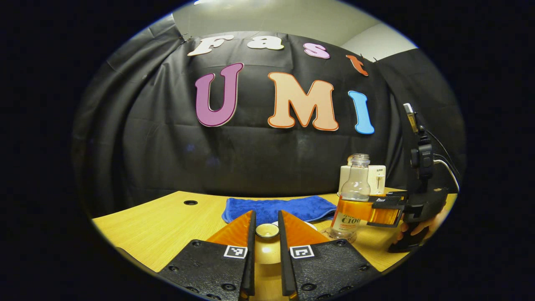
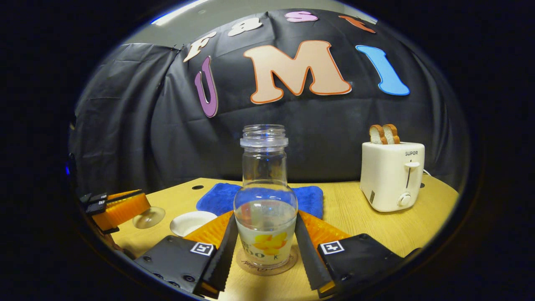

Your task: Open the teacup lid with one hand, grasp the water bottle and pour water into the teacup with the other hand; after pouring, place the water bottle on the coaster and then close the teacup lid.

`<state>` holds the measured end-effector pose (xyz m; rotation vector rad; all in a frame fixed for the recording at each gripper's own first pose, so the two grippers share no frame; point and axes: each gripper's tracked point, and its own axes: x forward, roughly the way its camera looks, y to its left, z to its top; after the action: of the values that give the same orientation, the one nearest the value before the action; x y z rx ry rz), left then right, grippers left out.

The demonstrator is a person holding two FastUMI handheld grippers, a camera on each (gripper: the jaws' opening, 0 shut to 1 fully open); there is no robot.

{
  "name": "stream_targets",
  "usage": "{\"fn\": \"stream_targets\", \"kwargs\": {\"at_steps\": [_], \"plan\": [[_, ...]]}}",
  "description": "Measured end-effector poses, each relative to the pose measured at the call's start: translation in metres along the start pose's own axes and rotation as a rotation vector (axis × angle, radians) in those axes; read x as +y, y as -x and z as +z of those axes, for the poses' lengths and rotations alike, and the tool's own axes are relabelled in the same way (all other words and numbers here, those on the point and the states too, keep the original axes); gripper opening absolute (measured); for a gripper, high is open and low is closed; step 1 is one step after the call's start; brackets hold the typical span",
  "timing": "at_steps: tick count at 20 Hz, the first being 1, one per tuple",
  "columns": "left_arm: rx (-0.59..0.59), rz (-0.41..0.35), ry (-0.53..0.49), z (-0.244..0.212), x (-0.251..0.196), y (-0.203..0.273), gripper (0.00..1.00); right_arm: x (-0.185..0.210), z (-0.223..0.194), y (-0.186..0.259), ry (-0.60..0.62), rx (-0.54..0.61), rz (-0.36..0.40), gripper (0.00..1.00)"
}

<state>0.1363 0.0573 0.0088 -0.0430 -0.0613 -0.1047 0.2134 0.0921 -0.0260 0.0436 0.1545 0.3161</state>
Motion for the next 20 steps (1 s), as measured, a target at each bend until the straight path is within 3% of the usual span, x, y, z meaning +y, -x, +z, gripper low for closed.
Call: {"fn": "stream_targets", "kwargs": {"at_steps": [5,10,12,15,16,17,20], "plan": [[-0.002,-0.007,0.005,0.000,-0.001,0.000,0.22,0.005,-0.001,0.003,0.064,-0.008,-0.006,0.77],[-0.014,-0.003,0.011,0.003,0.001,0.002,0.22,0.001,-0.005,0.006,0.049,0.029,-0.039,0.80],[-0.010,-0.004,0.012,0.002,0.001,0.000,0.22,0.000,-0.011,0.009,0.055,0.051,-0.049,0.99],[0.004,-0.013,0.031,-0.001,0.001,-0.005,0.20,0.003,-0.019,0.020,0.060,0.091,-0.038,0.99],[0.018,-0.009,0.028,-0.004,0.003,-0.008,0.22,0.002,-0.018,0.025,0.059,0.088,-0.038,0.95],[0.022,-0.006,0.029,-0.003,0.005,-0.010,0.22,0.000,-0.015,0.031,0.058,0.077,-0.043,0.99],[0.013,-0.012,0.028,0.005,0.003,-0.021,0.22,-0.009,-0.010,0.052,0.054,0.034,-0.065,0.99]]}}
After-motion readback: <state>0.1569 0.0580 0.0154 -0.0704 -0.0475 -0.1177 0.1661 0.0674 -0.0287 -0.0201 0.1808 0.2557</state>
